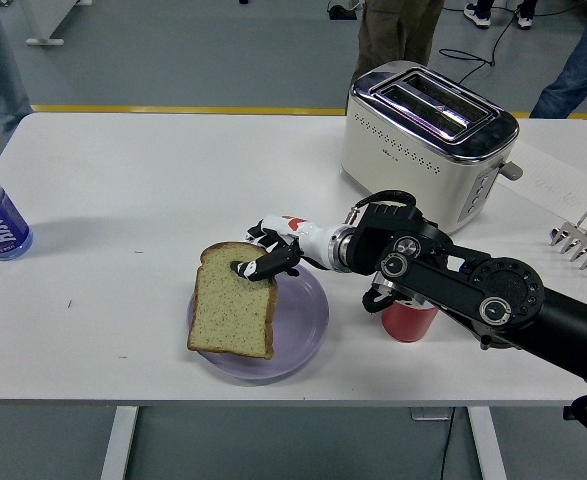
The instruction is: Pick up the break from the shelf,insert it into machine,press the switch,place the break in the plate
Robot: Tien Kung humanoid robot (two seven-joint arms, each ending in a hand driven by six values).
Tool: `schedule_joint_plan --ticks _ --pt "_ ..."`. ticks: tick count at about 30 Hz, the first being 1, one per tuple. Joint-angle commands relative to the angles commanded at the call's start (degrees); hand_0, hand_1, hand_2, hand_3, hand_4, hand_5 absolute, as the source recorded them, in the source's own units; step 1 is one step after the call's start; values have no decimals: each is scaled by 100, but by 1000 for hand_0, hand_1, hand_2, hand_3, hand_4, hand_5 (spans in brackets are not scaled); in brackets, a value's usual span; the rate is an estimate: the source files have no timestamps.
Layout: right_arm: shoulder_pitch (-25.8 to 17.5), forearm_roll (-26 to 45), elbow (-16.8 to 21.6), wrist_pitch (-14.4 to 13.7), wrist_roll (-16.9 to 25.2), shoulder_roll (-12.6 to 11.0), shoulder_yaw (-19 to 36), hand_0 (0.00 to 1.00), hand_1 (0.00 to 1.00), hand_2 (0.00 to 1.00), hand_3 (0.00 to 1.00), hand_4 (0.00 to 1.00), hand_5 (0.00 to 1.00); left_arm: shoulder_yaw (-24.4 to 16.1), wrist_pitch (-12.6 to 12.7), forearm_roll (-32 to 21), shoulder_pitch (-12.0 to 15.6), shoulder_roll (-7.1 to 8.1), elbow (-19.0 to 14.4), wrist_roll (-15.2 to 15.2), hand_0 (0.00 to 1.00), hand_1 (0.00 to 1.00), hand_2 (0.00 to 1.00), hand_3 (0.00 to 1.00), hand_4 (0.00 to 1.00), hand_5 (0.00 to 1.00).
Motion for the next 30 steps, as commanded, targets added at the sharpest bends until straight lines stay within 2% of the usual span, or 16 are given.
schedule_joint_plan --ticks 22,30 --pt "11 -34 -255 -36 91 69 -144 2 2 297 388 428 71 -15 5 10 3 -5 0 2 638 482 453 552 348 826" --pt "-2 -151 -320 31 116 80 -191 2 2 303 395 432 68 -47 2 64 13 -6 0 14 638 482 453 552 348 825"
